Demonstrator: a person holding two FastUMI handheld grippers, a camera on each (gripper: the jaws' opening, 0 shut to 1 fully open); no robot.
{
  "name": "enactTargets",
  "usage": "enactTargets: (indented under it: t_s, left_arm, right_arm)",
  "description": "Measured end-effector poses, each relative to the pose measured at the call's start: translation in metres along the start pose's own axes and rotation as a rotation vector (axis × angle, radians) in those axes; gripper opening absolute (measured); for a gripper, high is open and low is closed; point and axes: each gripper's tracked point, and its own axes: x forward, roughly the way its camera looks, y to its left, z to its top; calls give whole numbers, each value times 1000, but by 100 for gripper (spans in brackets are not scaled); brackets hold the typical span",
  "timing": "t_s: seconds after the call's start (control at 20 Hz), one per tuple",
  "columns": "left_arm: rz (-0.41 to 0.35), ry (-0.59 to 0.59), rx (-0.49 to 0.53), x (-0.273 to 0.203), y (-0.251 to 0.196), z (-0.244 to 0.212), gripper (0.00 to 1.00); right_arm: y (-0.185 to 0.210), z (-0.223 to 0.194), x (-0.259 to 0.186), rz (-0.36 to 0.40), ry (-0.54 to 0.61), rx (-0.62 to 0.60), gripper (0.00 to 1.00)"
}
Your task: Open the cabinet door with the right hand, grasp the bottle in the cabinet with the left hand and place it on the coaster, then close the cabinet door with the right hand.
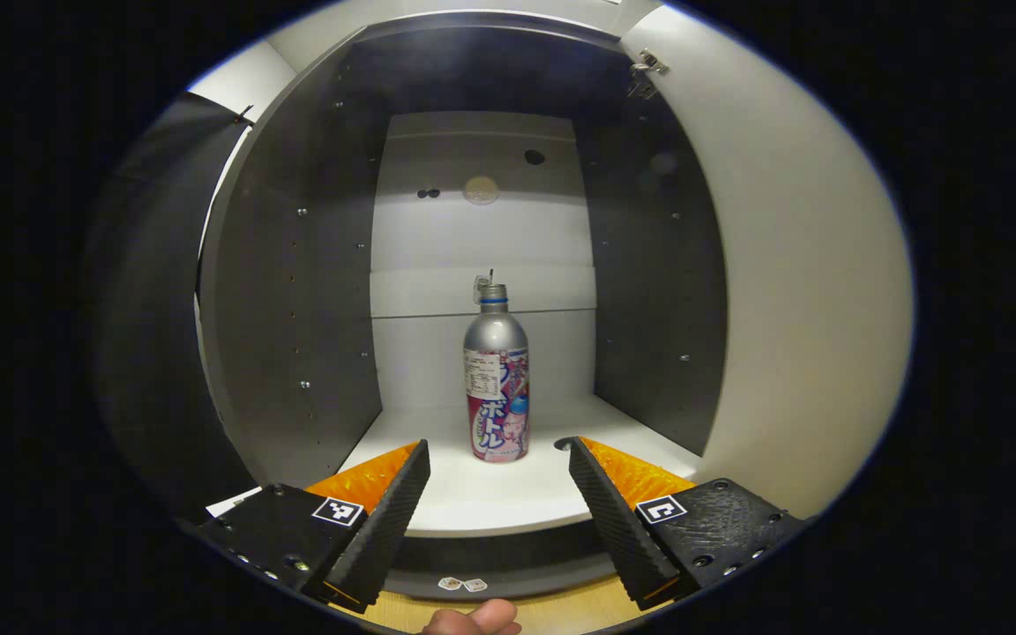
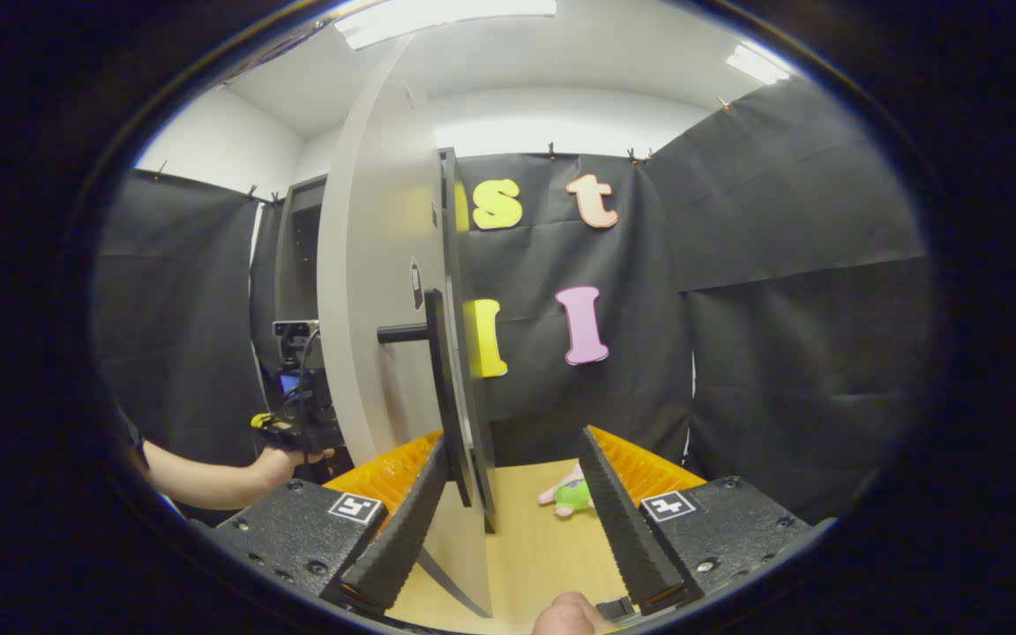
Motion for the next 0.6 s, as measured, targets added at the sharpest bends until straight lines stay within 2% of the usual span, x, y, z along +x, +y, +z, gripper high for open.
enactTargets:
  t_s: [0.15, 0.3, 0.6]
  left_arm:
    - [-12, -12, 2, 32, -3, 11, 96]
    - [31, -23, 23, 54, 1, 22, 96]
    - [38, -12, -88, 92, 2, 36, 96]
  right_arm:
    - [0, 0, 2, 5, 12, -39, 92]
    - [1, 1, 6, 9, 17, -71, 92]
    - [2, 1, 8, 17, 13, -79, 90]
